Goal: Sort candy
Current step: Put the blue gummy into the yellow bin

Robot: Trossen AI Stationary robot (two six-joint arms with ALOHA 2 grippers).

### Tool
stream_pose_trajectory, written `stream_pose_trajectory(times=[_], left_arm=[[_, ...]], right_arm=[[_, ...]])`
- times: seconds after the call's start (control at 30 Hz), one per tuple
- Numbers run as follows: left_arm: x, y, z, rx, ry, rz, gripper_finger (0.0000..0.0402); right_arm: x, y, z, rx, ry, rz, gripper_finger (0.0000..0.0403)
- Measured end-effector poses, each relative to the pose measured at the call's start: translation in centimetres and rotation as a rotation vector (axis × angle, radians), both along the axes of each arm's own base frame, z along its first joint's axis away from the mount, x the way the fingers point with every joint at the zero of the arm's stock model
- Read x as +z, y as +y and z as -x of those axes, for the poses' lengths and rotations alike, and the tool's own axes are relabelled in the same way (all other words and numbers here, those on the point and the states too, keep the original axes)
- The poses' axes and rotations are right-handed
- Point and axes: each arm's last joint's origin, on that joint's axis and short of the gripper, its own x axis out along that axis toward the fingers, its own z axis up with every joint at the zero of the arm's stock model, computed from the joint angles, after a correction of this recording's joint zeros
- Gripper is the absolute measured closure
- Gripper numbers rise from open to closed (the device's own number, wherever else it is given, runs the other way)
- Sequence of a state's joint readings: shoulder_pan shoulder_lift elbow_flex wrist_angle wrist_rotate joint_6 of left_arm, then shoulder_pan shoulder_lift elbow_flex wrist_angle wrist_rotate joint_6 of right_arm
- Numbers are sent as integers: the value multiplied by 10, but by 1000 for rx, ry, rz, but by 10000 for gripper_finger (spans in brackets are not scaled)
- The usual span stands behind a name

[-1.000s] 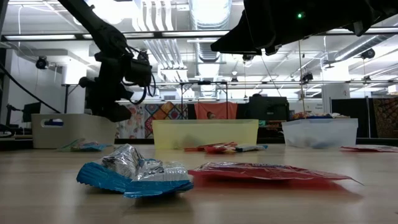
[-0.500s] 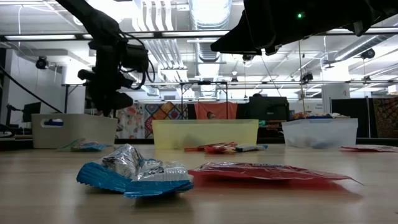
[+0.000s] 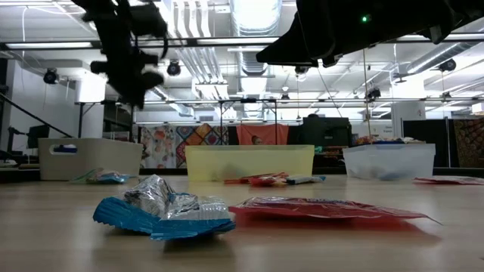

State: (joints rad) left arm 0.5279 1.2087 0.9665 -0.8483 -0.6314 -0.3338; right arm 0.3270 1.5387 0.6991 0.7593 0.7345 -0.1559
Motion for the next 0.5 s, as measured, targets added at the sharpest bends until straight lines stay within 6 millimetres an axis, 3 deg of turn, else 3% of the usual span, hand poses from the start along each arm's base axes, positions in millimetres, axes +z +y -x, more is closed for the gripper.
stream_pose_trajectory(times=[0.17, 0.3, 0.4, 0.5], left_arm=[[34, -47, -10, -294, -278, -91, 264], [48, -91, -15, -578, -426, -152, 264], [48, -125, -17, -885, -509, -115, 264], [40, -153, -18, -1078, -565, -96, 264]], right_arm=[[0, 0, 0, -6, -19, -43, 202], [0, 0, 0, 4, -50, -149, 202], [1, -2, 3, 145, -9, -339, 202], [1, -6, 4, 289, 148, -609, 202]])
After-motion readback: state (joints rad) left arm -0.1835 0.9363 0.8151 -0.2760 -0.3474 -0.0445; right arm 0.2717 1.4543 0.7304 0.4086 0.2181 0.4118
